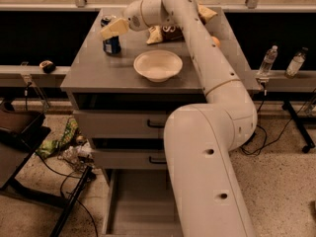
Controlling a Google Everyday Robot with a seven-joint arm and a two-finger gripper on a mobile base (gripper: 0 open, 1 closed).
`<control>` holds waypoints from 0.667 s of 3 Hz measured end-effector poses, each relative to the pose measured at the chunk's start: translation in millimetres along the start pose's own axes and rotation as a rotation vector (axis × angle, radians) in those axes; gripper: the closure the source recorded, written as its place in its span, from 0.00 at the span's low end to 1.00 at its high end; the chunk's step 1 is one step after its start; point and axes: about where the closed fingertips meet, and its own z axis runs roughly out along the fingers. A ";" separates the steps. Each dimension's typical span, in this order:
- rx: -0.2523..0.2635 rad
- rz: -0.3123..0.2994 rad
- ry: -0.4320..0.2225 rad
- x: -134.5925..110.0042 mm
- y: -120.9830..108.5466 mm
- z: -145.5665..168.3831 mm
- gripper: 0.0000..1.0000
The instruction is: Pick pepsi can from bottom drawer and place on counter
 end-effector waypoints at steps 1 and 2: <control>0.021 -0.010 -0.003 -15.9 -1.5 -30.4 0.00; 0.094 -0.017 0.000 -35.3 -6.3 -87.4 0.00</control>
Offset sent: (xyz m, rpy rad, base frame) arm -0.0894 -0.1288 0.0948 -0.0361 -0.0801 -0.1793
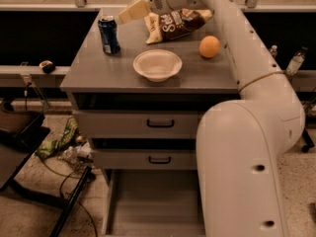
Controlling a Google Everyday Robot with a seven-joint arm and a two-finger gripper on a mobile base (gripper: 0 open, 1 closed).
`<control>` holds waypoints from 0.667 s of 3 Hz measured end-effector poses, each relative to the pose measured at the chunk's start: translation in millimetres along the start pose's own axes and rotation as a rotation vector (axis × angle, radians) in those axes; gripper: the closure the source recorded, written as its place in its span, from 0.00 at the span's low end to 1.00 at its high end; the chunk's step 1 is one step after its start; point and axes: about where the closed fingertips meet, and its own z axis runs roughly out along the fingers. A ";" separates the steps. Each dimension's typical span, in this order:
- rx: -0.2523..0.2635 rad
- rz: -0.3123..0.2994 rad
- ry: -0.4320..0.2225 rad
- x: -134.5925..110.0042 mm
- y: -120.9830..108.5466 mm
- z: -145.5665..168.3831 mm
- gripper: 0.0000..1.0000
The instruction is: Pick pepsi can from bottom drawer and place on counter
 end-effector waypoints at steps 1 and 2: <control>0.217 0.001 0.064 -20.4 -26.7 -94.3 0.00; 0.492 0.013 0.099 -47.3 -44.4 -204.7 0.00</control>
Offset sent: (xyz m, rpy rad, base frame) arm -0.2574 -0.1753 0.0098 -0.4738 0.1961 -0.7334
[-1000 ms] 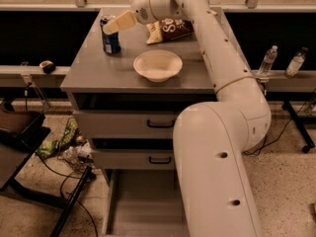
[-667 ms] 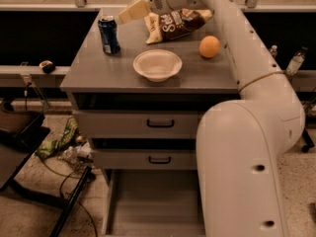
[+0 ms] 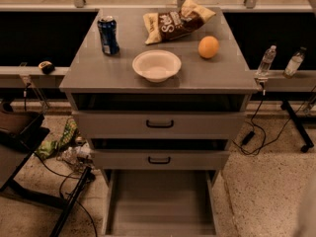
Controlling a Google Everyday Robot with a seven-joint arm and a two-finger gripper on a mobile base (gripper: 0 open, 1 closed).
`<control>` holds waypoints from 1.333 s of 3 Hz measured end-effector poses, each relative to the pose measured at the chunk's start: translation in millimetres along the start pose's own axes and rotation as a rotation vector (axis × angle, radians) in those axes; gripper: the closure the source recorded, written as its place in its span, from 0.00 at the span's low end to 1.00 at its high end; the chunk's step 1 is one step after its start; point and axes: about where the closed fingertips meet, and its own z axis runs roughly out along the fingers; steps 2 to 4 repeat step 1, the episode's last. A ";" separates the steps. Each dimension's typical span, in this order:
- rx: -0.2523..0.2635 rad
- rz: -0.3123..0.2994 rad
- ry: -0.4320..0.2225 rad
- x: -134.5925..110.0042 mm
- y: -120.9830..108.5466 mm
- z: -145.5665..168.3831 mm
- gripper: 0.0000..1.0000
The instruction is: Pick pepsi can from bottom drawer and place on counter
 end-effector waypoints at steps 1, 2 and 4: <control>0.153 -0.027 0.077 -14.9 -5.1 -64.8 0.00; 0.153 -0.027 0.077 -14.9 -5.1 -64.8 0.00; 0.153 -0.027 0.077 -14.9 -5.1 -64.8 0.00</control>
Offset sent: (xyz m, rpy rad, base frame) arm 0.0000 0.0000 0.0000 0.0000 0.0000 0.0000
